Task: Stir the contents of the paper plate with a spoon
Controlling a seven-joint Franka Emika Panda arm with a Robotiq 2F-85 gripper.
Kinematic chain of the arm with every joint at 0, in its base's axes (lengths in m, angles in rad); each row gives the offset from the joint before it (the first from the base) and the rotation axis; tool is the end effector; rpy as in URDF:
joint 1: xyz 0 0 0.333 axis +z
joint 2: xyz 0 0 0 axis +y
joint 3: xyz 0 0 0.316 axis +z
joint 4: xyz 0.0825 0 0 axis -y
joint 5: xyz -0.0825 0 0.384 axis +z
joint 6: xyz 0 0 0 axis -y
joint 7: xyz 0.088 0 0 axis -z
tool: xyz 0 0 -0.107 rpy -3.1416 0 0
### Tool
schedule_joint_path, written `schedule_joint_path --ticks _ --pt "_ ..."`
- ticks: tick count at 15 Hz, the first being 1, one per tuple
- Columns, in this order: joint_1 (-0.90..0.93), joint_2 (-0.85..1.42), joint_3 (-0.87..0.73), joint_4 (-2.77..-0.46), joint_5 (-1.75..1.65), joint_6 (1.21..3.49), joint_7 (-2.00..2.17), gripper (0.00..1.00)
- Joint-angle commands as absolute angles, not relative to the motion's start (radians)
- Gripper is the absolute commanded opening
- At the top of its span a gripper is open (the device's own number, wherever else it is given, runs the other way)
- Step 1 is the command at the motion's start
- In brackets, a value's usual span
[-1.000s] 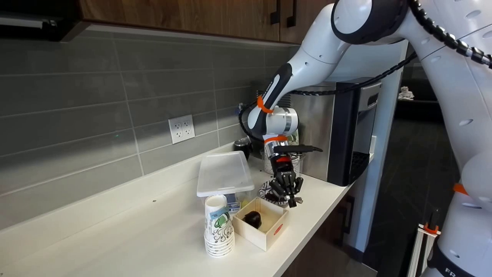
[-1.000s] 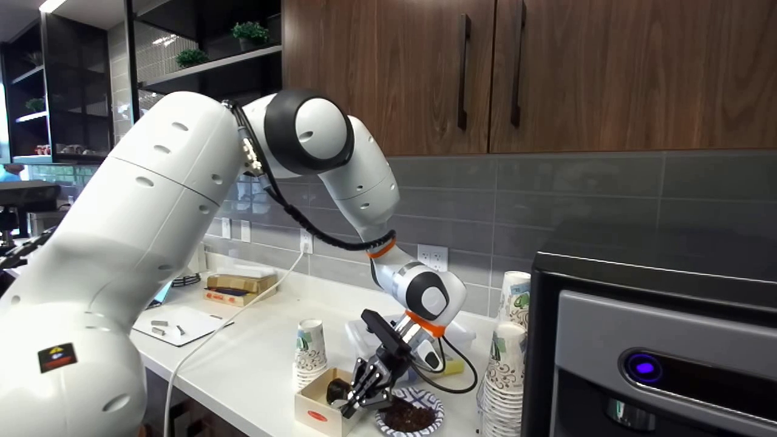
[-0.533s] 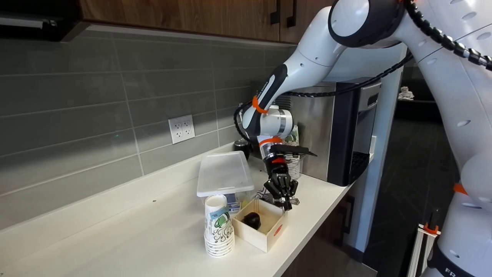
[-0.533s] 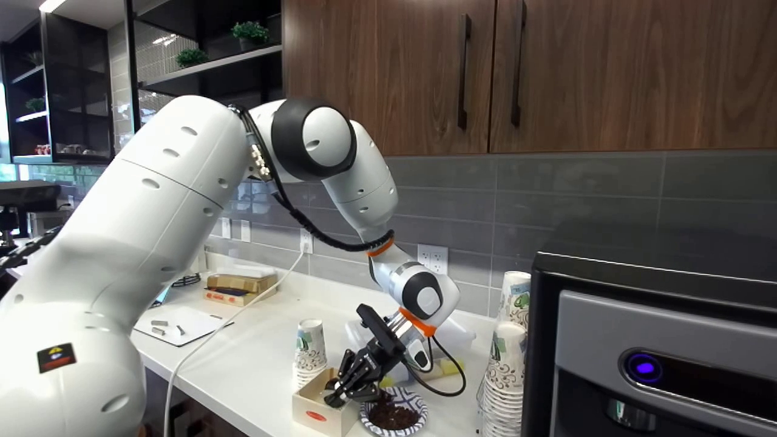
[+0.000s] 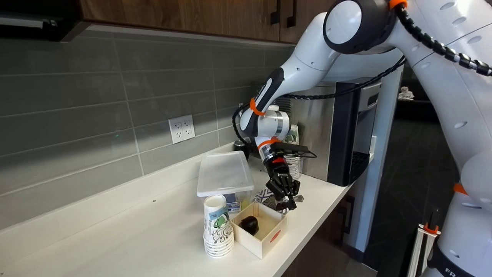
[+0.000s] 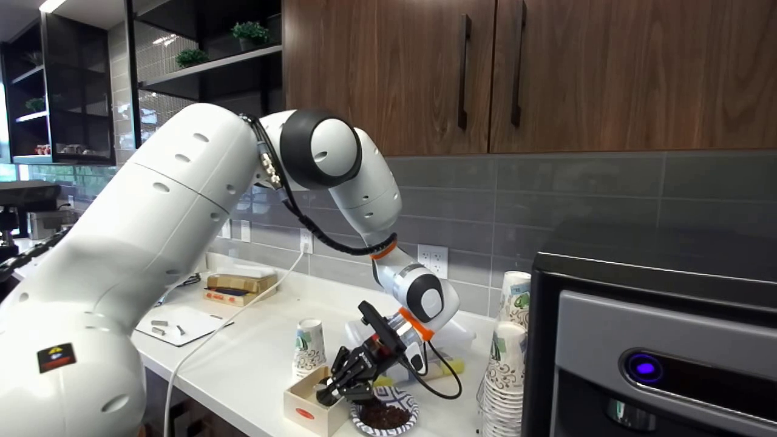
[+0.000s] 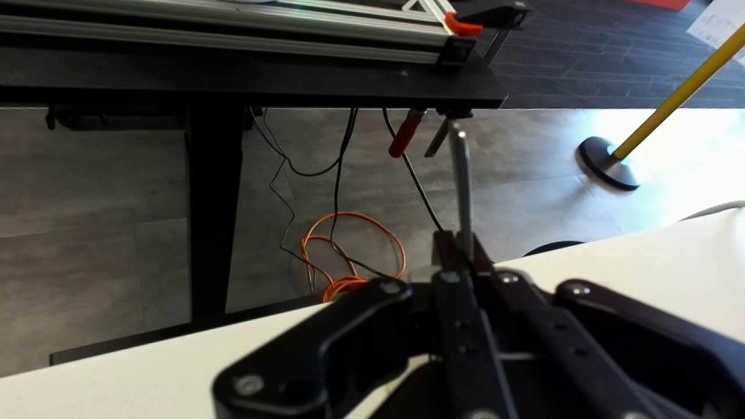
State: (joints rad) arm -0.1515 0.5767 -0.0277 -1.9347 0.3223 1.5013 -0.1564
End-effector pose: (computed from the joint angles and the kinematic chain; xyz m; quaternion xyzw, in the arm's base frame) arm 0.4935 -0.0534 0.1629 -0.8642 0.0792 0.4476 0.2157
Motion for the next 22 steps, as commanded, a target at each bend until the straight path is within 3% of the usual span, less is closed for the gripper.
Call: schedule_joint_path --ticks 1,7,22 --pt "-0.161 0.596 -0.052 -1.894 0.297 1.422 -0.134 0.01" --pt "-0.156 0.61 -0.092 -1.876 0.244 1.37 -0.083 0.01" --pt "-0.142 0.605 -0.049 -1.881 0.212 1.589 -0.126 0.01"
